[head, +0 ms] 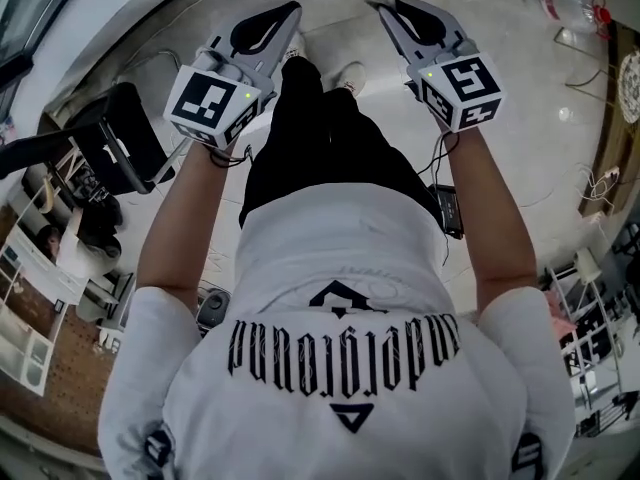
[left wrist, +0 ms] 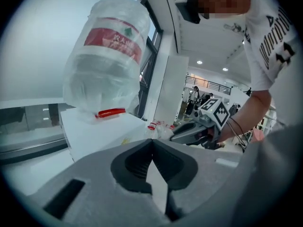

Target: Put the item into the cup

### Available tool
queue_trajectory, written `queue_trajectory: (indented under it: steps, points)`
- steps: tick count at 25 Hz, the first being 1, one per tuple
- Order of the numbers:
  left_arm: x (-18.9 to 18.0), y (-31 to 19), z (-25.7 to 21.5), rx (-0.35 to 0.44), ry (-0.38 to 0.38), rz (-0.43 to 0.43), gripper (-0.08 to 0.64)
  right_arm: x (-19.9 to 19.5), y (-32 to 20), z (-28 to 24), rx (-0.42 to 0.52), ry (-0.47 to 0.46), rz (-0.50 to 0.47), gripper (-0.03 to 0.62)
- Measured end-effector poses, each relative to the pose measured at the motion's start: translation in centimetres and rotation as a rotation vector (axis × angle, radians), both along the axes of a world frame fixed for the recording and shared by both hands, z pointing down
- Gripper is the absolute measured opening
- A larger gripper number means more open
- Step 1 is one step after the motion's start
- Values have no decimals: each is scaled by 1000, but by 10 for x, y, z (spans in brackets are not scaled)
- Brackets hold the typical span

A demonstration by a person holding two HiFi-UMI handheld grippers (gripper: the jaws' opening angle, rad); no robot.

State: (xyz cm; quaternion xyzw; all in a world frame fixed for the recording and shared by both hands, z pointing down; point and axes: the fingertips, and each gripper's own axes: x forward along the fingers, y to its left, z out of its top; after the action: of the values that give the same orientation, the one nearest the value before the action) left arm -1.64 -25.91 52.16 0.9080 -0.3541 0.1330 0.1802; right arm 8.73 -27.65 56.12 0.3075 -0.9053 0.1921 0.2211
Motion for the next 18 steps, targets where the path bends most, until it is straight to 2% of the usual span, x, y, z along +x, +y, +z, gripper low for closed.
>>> queue_trajectory:
  steps: [5, 18]
  points:
    - [14, -8, 39, 5, -27, 45, 12, 0, -13, 41, -19, 27, 0, 52]
    - [2, -35, 124, -58, -40, -22, 12, -20, -54, 156, -92, 97, -17, 54]
